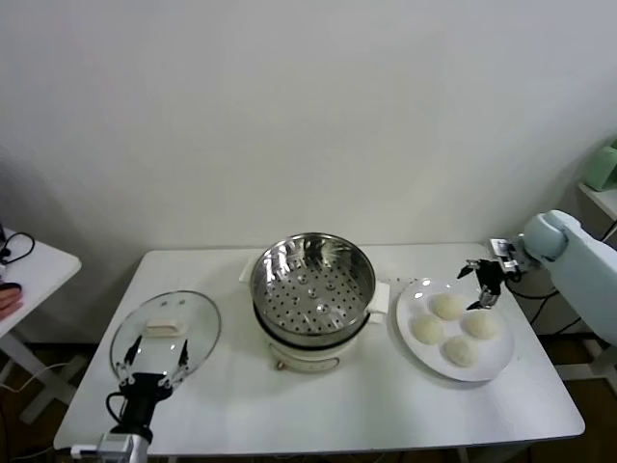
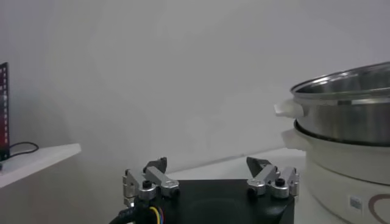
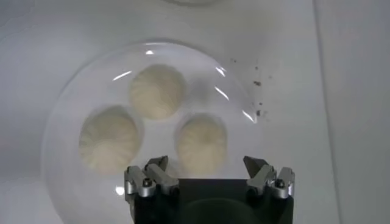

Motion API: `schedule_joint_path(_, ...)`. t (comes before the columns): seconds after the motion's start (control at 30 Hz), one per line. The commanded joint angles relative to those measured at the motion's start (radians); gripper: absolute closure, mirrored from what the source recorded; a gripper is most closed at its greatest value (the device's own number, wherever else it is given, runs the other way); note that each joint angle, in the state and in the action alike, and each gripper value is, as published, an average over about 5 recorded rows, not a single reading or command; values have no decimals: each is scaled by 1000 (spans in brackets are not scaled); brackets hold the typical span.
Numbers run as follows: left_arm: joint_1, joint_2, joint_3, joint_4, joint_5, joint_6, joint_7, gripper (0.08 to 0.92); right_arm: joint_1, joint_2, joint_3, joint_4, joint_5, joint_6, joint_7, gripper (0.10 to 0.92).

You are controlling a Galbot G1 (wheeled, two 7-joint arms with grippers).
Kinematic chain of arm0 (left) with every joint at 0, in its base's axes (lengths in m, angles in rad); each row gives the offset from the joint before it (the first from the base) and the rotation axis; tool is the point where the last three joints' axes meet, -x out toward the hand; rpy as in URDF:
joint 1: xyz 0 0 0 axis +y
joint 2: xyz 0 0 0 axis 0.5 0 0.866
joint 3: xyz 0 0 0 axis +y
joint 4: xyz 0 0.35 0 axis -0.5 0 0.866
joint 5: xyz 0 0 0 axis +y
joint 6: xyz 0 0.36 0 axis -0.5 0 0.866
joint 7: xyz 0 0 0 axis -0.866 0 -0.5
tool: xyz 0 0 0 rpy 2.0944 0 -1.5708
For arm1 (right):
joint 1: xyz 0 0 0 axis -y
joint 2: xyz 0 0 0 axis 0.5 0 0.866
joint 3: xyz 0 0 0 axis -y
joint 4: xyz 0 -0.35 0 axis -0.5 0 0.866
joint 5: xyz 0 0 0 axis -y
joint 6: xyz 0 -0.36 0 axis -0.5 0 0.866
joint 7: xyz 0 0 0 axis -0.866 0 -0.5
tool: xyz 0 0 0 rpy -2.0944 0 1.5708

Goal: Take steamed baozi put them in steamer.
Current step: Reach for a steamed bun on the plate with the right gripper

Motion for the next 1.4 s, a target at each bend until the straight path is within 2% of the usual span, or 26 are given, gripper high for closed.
schedule_joint_path(0.03, 4, 3, -5, -4, 2, 1, 4, 177, 56, 126, -82, -142, -103, 28, -27, 203)
schedule_joint_path(0.5, 17, 6, -21, 2, -9, -5, 2, 177, 7, 188, 20, -245, -211, 70, 8, 203)
schedule_joint_path(1.0, 11, 4, -16, 9, -1, -2, 2, 177, -21, 222, 65, -271, -250, 78, 22, 206)
schedule_joint_path(1.4, 15, -2, -17, -6, -10, 6, -2, 177, -33, 221, 94, -267, -254, 88, 32, 314)
